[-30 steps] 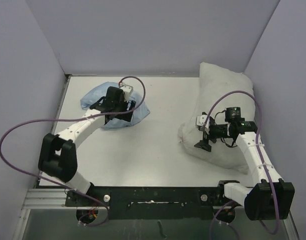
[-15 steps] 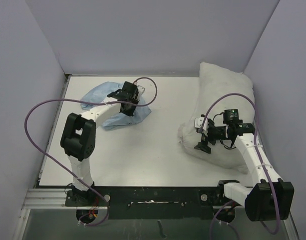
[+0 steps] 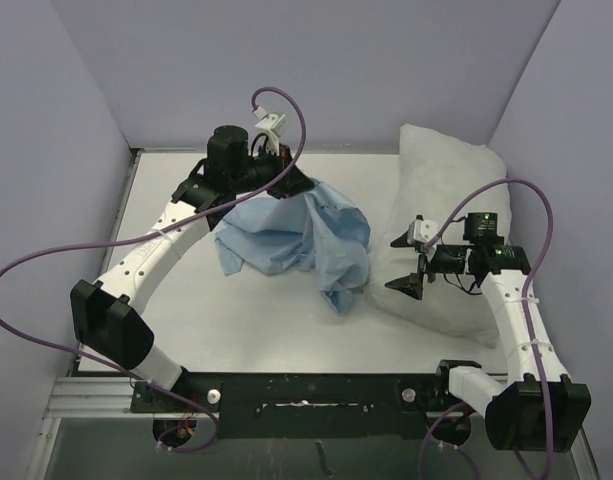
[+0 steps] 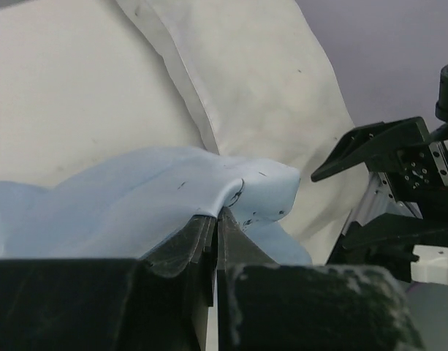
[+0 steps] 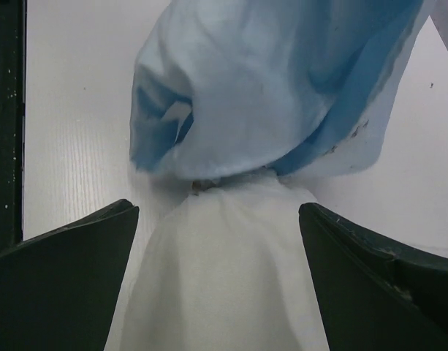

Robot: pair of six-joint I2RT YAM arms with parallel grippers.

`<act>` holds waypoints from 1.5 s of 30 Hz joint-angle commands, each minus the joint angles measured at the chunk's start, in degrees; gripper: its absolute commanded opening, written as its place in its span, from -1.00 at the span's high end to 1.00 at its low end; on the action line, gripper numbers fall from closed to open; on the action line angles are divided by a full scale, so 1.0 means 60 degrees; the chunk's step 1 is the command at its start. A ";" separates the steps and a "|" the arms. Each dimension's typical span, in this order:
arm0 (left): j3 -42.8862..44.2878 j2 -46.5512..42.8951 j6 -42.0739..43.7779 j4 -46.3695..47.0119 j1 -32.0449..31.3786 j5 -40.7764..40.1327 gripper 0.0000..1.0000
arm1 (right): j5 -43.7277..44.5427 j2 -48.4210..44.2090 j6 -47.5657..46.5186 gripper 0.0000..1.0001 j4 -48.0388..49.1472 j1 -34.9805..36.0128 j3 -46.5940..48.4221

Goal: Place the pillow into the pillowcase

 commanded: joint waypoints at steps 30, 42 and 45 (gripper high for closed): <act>-0.3878 -0.2459 -0.1875 0.1707 0.0533 0.0652 0.75 | 0.2363 0.4356 0.7576 1.00 0.5249 0.2396 0.4099; -0.9056 -0.5983 -0.2627 0.3668 -0.0185 -0.0845 -0.44 | 0.1590 0.4262 1.1722 1.00 0.8369 0.1531 0.3183; -1.0497 -0.6700 -0.1585 0.4982 -0.2407 -0.3122 -0.60 | 0.1565 0.4357 1.1685 1.00 0.8289 0.1529 0.3086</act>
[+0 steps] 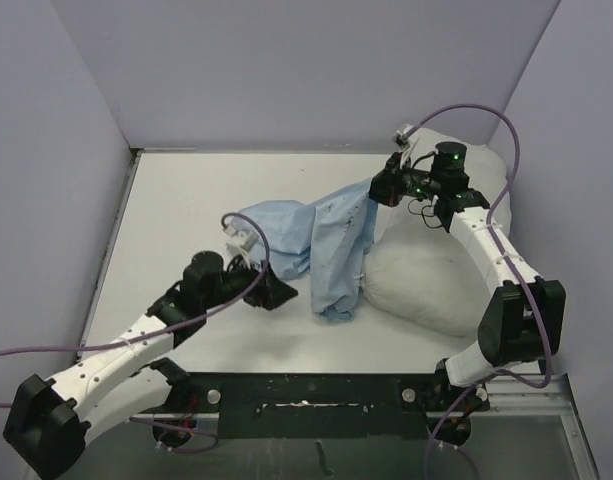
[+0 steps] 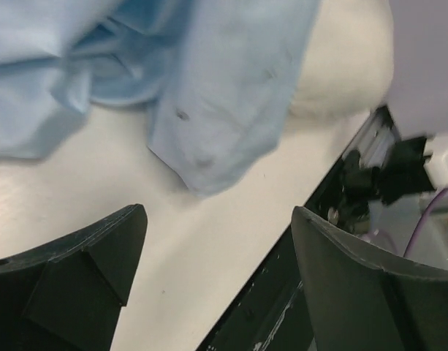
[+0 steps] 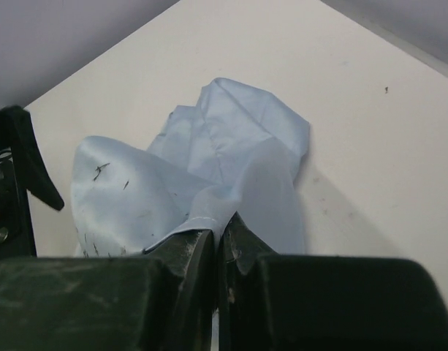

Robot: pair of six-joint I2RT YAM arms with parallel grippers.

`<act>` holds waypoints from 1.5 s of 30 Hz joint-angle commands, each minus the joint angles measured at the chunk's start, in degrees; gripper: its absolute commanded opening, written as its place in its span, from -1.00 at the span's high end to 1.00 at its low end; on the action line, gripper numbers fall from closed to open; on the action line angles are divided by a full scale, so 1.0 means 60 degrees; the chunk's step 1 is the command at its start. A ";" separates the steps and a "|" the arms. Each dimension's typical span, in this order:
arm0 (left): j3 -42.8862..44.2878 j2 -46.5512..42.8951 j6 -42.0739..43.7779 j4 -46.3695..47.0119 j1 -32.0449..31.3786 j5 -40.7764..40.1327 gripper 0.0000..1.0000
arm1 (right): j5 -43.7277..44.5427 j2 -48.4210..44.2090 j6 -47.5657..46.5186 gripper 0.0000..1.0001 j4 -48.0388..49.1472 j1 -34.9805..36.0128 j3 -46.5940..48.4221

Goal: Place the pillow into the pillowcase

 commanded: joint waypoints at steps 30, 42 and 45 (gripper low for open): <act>0.4829 0.0024 0.3496 -0.3723 0.0840 -0.2519 0.96 | 0.1841 -0.0091 -0.3979 1.00 -0.4269 -0.0378 0.4411; 0.2992 0.0448 0.2059 -0.4222 0.1612 -0.0763 -0.10 | 0.0748 -0.0168 -0.3996 1.00 -0.3129 0.0045 0.0085; 0.2270 -0.0562 0.1482 -0.3881 0.1558 -0.0184 -0.11 | 0.0641 -0.0133 -0.4098 1.00 -0.3045 0.0105 -0.0180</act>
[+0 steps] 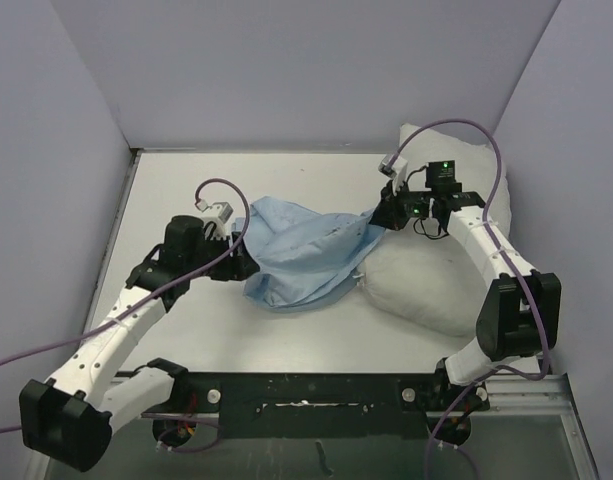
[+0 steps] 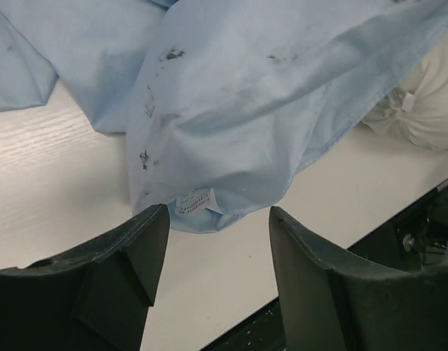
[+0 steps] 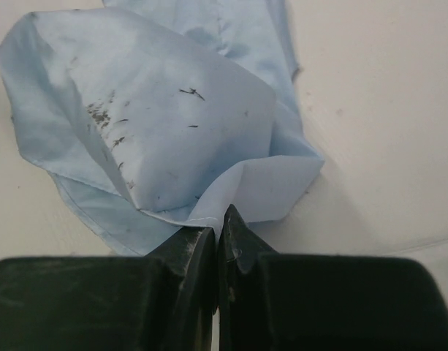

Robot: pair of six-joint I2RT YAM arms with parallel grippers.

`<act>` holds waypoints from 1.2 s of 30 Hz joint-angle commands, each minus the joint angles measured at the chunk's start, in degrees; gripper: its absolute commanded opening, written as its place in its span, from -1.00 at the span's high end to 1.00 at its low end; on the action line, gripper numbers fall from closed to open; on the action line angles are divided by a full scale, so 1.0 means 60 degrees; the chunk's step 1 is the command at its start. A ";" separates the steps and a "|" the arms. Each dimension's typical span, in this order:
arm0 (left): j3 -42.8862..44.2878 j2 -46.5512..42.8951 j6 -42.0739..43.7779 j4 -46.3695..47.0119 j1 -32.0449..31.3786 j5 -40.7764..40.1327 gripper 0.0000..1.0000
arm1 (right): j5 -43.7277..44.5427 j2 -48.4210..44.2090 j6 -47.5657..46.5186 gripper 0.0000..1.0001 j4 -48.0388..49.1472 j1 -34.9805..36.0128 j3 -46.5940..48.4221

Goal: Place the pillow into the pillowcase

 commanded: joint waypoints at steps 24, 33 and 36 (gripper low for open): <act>0.0877 0.3852 -0.0582 0.1241 -0.5408 -0.6686 -0.40 | -0.1213 -0.0090 -0.0710 1.00 0.0250 0.0119 -0.0157; 0.2108 0.2184 -0.0245 0.1022 -0.4871 -0.5492 0.83 | -0.1194 -0.0073 -0.1155 1.00 -0.0216 0.0092 0.0052; 0.2163 0.1092 -0.0382 0.1079 -0.4069 -0.4649 0.84 | -0.1017 -0.0122 -0.1450 1.00 -0.0483 0.0070 0.0187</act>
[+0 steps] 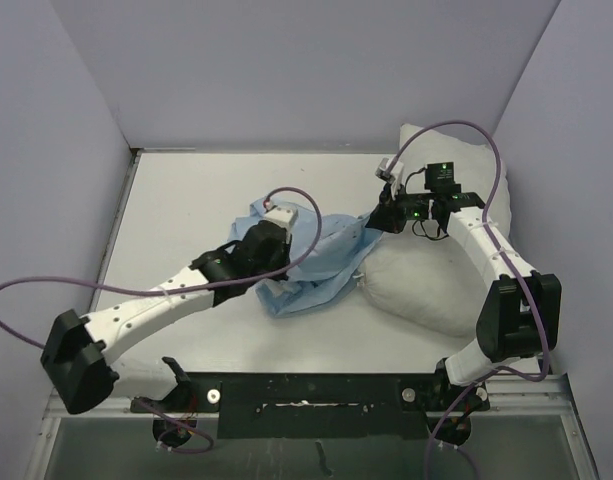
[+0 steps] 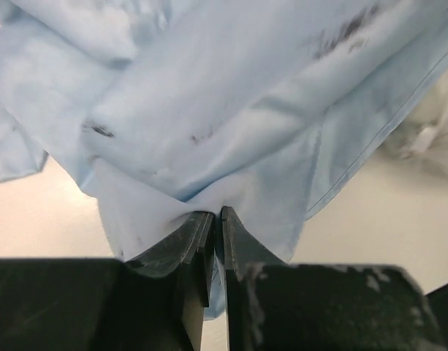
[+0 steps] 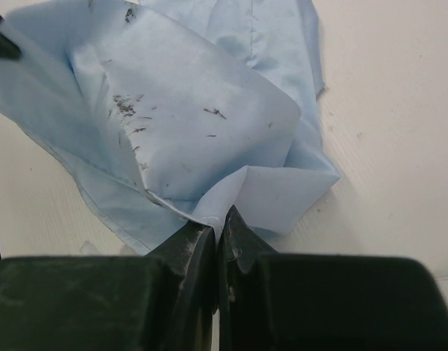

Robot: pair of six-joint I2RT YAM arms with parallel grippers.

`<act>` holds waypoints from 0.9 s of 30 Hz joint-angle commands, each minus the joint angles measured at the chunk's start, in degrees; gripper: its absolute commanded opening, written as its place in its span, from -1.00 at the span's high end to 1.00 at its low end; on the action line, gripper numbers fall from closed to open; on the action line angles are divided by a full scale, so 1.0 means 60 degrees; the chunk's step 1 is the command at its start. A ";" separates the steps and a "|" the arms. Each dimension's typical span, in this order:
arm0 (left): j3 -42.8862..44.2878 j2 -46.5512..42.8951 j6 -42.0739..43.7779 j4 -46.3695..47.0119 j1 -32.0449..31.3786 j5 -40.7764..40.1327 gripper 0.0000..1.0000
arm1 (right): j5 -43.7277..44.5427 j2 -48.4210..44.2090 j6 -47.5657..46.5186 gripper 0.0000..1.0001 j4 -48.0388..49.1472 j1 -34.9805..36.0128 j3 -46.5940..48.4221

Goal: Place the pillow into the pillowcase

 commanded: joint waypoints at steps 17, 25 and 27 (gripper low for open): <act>-0.0836 -0.2942 -0.0743 0.1724 0.3097 0.6022 0.63 | 0.0732 -0.0398 0.0133 0.90 0.0281 -0.0592 0.0192; -0.2439 -0.2996 0.2921 0.2330 -0.1415 0.0570 -0.59 | 0.0455 -0.0200 -0.0111 0.91 0.0079 -0.0417 0.0256; -0.2432 -0.2734 0.2987 0.2444 -0.1442 0.0552 -0.61 | 0.0424 -0.0183 -0.0130 0.92 0.0076 -0.0417 0.0246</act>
